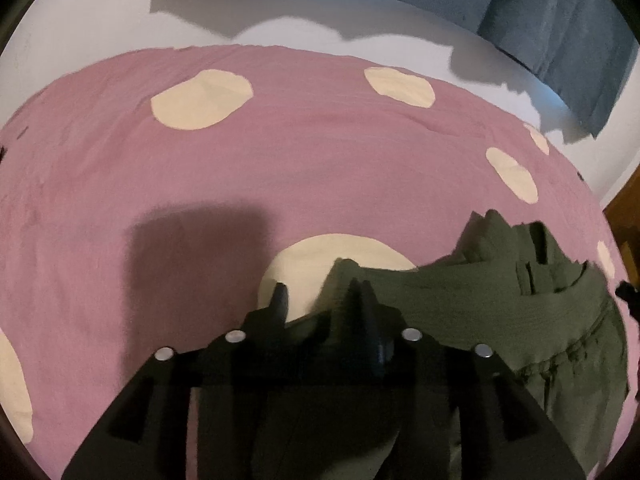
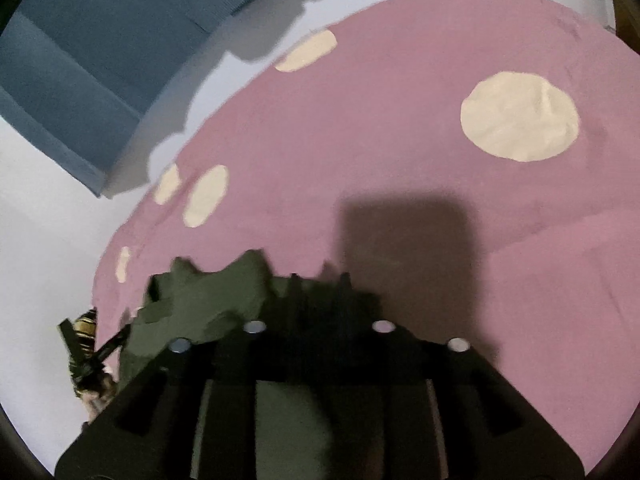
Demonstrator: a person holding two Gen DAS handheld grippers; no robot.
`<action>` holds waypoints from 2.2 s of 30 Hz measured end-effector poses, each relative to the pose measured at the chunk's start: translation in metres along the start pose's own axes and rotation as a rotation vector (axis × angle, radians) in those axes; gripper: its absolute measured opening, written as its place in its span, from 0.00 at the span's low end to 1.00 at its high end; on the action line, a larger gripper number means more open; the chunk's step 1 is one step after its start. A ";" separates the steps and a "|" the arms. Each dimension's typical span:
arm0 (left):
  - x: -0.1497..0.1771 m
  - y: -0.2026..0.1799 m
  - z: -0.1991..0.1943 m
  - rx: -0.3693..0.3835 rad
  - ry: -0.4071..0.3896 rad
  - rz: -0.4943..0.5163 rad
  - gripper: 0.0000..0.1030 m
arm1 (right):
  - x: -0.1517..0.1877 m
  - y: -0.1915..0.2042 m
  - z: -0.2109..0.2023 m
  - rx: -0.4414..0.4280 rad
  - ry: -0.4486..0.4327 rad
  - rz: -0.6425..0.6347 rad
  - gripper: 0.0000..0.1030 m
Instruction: Fold small clothes
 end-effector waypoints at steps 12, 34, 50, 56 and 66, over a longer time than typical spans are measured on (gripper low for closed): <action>0.027 0.025 -0.108 0.038 -0.118 -0.015 0.66 | 0.064 0.115 -0.074 -0.210 -0.047 -0.137 0.56; 0.105 0.051 -0.108 0.325 0.075 -0.177 0.70 | 0.257 0.165 0.023 -0.255 0.402 -0.248 0.63; 0.088 0.035 -0.066 0.376 0.190 -0.140 0.47 | 0.263 0.167 0.015 -0.296 0.374 -0.293 0.77; 0.086 0.017 -0.055 0.353 0.221 -0.129 0.31 | 0.267 0.166 0.016 -0.294 0.356 -0.319 0.78; 0.072 0.008 -0.086 0.260 0.168 -0.130 0.09 | 0.264 0.163 0.010 -0.334 0.344 -0.308 0.78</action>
Point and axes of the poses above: each gripper's, at about its wrist camera, not at the fingertips, and z roughly the way its jaws point, y to its left, x to its underside, the point moved 6 cm from there along z, roughly the way its jaws point, and after that the axes turned 4 degrees about z, right-handed, at the moved point
